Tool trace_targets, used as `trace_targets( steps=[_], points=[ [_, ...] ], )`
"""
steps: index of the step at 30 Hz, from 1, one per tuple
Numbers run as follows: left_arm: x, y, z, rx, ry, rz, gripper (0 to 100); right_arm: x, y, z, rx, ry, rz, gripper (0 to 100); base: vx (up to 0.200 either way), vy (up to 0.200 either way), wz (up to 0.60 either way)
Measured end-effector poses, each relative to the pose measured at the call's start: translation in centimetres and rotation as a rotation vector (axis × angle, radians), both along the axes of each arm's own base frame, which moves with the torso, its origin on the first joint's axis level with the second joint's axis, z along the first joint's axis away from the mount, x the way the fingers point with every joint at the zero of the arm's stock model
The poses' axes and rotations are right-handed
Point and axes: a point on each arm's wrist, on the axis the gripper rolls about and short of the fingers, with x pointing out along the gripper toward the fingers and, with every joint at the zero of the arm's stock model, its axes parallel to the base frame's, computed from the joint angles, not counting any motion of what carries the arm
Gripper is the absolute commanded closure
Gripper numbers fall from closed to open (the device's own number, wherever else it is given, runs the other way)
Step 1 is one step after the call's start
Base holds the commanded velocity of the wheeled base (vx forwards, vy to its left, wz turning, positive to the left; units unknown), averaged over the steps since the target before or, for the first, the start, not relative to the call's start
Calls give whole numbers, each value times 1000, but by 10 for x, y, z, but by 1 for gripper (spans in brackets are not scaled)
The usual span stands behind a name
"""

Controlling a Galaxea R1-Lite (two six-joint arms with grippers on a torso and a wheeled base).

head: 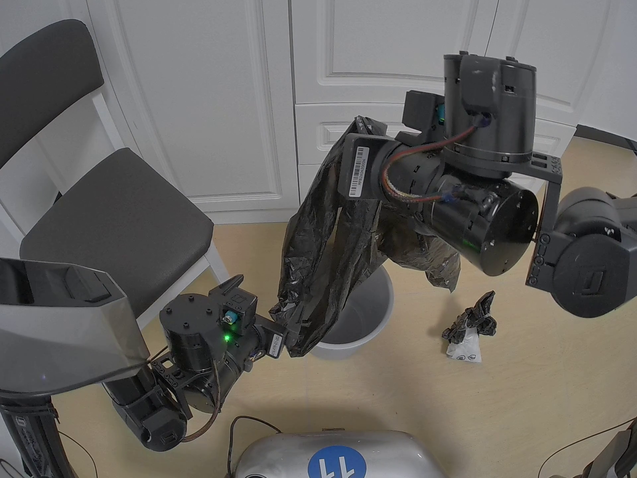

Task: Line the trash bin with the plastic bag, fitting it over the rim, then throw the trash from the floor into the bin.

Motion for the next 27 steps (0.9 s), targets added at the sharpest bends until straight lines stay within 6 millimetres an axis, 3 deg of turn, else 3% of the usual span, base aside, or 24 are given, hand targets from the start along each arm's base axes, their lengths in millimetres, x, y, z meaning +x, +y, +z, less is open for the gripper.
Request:
trace_targets(
  steps=[9,15,27],
  points=[
    [1,-5,-4,-17,15,-37,0,-2,1,1,8,0,6,100,0,0,0],
    [14,-13,-9,-70,14,-16,0,-5,3,1,11,1,14,100,0,0,0],
    [23,-8,-11,-75,12,13,0,-7,1,-1,7,7,17,100,0,0,0]
  ],
)
